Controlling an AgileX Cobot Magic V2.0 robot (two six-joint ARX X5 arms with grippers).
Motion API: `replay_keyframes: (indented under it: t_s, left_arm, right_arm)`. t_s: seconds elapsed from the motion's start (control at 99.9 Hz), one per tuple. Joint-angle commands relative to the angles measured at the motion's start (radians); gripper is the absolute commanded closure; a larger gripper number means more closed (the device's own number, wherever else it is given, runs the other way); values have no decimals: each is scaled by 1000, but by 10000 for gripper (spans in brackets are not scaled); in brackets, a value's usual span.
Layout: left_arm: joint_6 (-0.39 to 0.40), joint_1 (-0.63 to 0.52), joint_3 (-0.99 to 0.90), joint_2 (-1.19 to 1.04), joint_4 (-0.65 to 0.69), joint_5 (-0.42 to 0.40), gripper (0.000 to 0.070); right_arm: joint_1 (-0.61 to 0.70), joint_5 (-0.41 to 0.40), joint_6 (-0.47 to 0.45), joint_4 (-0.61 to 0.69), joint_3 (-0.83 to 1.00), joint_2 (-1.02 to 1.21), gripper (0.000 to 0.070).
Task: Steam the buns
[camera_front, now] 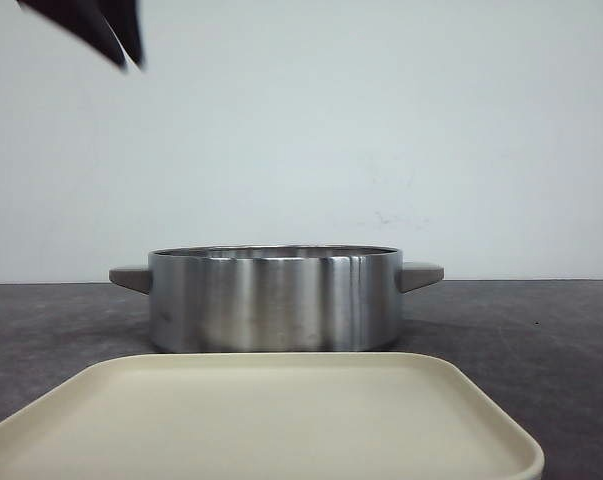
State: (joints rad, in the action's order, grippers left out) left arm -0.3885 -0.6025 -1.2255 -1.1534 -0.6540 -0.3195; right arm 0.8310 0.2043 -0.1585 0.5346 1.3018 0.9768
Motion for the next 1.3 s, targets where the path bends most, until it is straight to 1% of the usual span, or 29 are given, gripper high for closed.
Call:
replay_keyframes:
  t_s: [0.0, 0.07, 0.08, 0.2, 0.31, 0.391, 0.491, 0.701, 1.292]
  left_arm:
    - [36, -6, -1, 57, -13, -26, 700]
    - [39, -6, 23, 141, -34, -32, 700]
    - [39, -6, 48, 197, -40, -32, 700]
    - [39, -6, 139, 343, -43, -32, 700]
    - [36, -6, 241, 477, -61, -32, 700]
    - [29, -6, 294, 559, -97, -32, 700]
    - [28, -6, 317, 623, -150, -32, 700]
    - [28, -6, 317, 666, -203, -32, 700]
    - [29, -6, 317, 667, -214, -32, 700]
  right_arm:
    - [14, 22, 32, -63, -93, -53, 685]
    - [18, 23, 32, -132, -214, -128, 686]
    - [18, 23, 32, -177, -292, -178, 686]
    - [18, 34, 31, -272, -453, -296, 685]
    - [18, 41, 32, -307, -537, -393, 686]
    - [18, 41, 34, -292, -544, -437, 685]
    - [18, 40, 35, -305, -543, -473, 685]
    - [18, 40, 35, -324, -543, -530, 685]
    - [18, 39, 35, -325, -543, -550, 685]
